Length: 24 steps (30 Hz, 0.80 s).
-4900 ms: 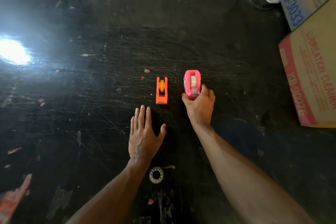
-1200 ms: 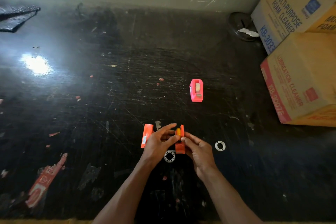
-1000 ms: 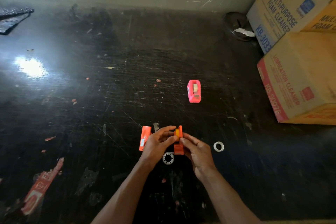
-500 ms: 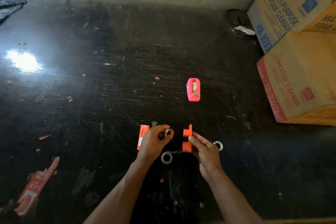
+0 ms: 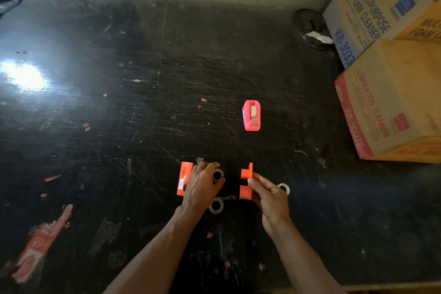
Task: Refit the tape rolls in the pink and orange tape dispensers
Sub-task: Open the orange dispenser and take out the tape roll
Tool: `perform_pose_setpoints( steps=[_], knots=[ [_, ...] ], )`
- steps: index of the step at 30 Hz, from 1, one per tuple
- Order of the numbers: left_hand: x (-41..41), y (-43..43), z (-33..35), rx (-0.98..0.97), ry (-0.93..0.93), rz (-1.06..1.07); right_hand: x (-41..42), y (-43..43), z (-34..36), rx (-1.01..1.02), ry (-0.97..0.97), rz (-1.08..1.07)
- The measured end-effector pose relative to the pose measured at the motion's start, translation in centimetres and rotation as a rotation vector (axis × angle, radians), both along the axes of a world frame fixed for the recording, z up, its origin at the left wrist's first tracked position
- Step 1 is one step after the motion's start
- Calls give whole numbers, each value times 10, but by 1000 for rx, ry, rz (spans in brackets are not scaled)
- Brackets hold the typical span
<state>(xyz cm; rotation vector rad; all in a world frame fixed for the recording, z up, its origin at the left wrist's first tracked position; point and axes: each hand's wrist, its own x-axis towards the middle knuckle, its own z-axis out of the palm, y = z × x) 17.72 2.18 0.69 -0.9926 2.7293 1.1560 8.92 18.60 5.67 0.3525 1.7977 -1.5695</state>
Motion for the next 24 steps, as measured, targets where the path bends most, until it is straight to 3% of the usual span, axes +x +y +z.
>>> perform_pose_setpoints(
  steps=[7,17,24],
  knots=[
    [23,13,16,55,63,112,1,2,1,-6,-5,5],
    [69,50,3,31,-88,-21,17,17,-3,6,-6,35],
    [68,49,6,139,-4,79,24,25,2,-16,-1,40]
  ],
)
